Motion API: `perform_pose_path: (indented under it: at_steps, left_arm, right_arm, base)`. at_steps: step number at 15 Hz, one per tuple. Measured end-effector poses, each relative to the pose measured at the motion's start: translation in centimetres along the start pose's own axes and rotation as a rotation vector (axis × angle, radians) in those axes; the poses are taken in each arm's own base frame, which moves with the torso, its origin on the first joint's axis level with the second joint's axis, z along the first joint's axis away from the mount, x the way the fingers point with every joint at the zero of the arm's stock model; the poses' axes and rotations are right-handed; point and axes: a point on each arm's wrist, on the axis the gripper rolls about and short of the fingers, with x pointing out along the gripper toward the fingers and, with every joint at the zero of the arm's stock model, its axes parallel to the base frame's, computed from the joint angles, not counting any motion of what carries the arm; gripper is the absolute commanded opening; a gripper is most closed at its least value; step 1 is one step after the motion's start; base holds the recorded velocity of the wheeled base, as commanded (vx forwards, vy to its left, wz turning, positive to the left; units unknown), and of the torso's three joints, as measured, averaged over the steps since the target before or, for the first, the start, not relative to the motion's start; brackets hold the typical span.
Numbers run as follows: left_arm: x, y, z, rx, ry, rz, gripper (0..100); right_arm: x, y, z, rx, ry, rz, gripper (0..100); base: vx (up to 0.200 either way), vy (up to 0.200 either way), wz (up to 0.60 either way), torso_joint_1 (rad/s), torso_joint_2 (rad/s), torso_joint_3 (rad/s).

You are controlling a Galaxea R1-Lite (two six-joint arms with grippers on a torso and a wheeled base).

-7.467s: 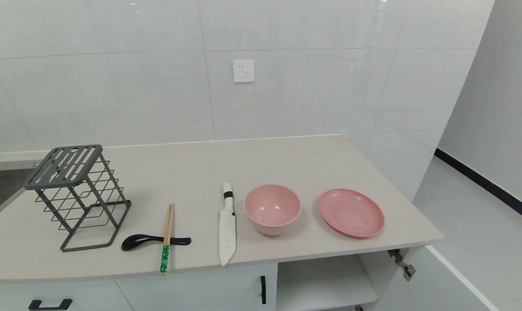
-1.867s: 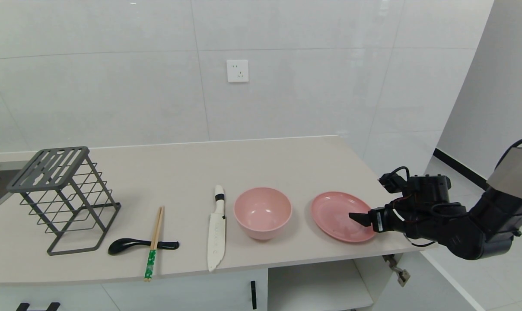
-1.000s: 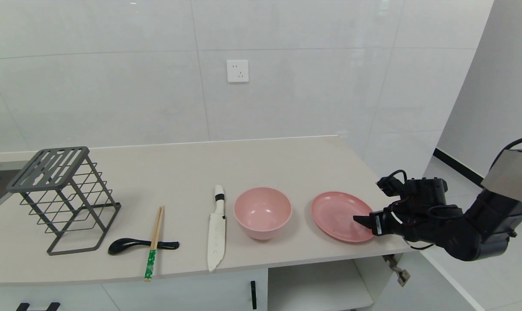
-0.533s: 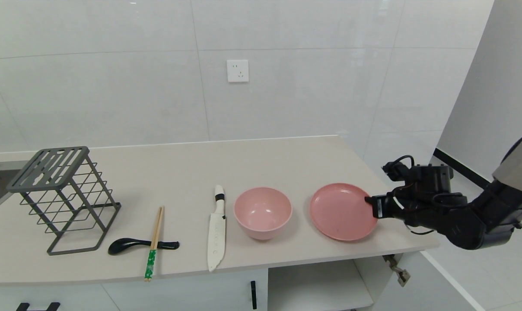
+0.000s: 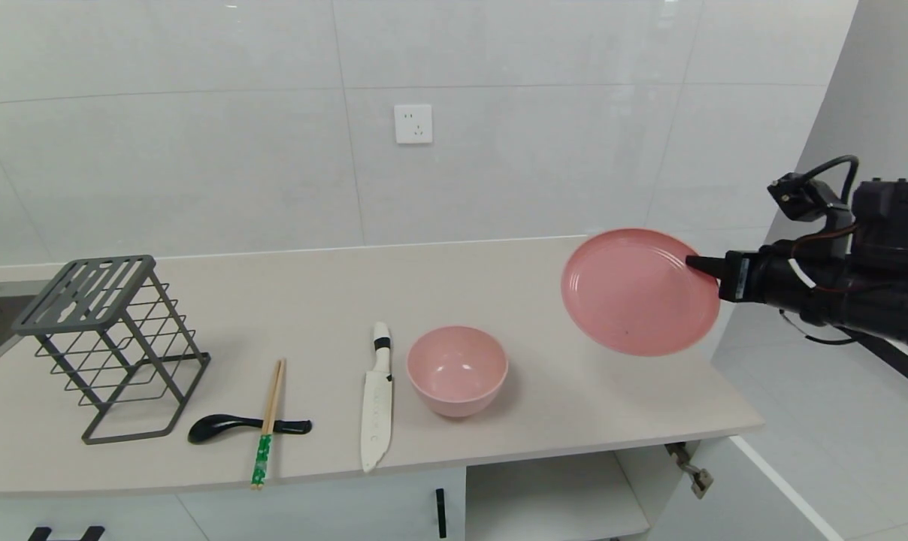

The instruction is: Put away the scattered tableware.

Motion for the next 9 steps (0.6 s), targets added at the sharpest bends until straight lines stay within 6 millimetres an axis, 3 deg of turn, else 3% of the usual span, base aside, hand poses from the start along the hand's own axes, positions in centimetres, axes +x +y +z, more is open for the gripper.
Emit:
perform_pose_path:
  at_steps: [2, 4, 6, 9]
  left_arm:
    - [-0.2, 0.1, 1.4, -0.007, -0.091, -0.008, 100]
    - [-1.7, 0.4, 6.2, -0.065, -0.277, -0.052, 100]
    - [-2.9, 0.7, 10.0, -0.117, -0.356, -0.137, 100]
    - [-0.7, 1.0, 10.7, -0.242, -0.181, -0.318, 100]
  right_arm:
    - [-2.4, 0.8, -0.9, -0.003, 0.007, 0.014, 0]
    - [-4.7, 1.6, -1.7, -0.01, 0.002, 0.05, 0]
    - [-6.4, 2.1, -2.4, -0.018, -0.007, 0.064, 0]
    - [-8.8, 3.0, -3.5, -0.034, -0.025, 0.089, 0]
  base:
    - [0.0, 0.0, 0.0, 0.0, 0.0, 0.0]
    - [0.0, 0.0, 0.0, 0.0, 0.0, 0.0]
    - [0.0, 0.0, 0.0, 0.0, 0.0, 0.0]
    - [0.0, 0.0, 0.0, 0.0, 0.0, 0.0]
